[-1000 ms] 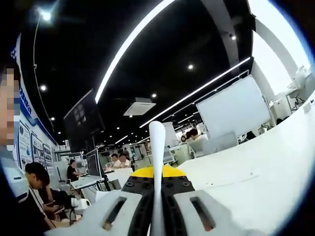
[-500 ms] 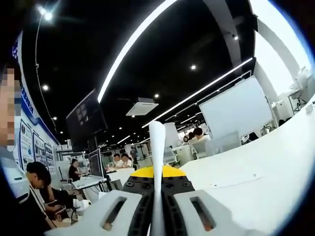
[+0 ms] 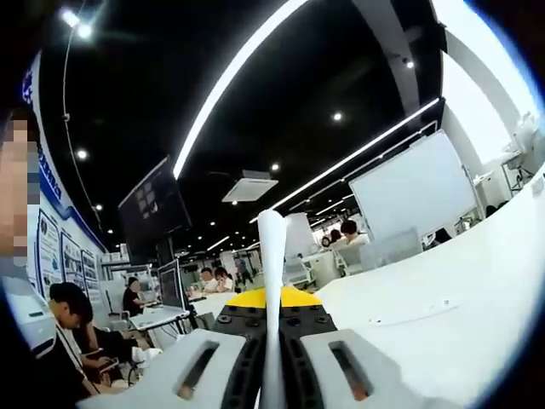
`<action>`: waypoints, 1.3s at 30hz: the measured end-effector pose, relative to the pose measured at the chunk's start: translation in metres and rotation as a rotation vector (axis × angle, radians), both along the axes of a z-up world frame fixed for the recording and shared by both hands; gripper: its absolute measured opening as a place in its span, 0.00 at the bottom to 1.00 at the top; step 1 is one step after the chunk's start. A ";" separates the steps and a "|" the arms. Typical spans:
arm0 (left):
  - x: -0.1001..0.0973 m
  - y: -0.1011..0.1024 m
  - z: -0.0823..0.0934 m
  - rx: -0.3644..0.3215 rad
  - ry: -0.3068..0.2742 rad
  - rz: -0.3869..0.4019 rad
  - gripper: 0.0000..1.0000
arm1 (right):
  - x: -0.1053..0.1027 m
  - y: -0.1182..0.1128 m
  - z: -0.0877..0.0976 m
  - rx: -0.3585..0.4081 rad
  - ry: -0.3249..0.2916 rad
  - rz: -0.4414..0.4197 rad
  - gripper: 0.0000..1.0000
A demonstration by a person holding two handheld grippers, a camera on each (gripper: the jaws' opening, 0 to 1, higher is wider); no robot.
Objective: Organize the stack of printing papers by aligning and flattening the scattered papers on the table
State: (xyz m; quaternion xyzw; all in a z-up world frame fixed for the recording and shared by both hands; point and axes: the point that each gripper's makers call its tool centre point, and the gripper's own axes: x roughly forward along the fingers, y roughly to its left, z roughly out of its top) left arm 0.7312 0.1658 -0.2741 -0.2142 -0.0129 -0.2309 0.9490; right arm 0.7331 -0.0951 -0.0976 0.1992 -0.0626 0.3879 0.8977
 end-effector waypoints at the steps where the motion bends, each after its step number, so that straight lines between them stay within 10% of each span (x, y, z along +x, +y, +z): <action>1: 0.000 0.000 0.000 0.000 0.000 0.000 0.19 | 0.000 0.001 0.000 0.001 -0.001 0.002 0.00; 39: 0.000 -0.001 0.000 0.003 0.000 -0.005 0.20 | -0.015 0.023 0.009 -0.004 -0.021 0.061 0.00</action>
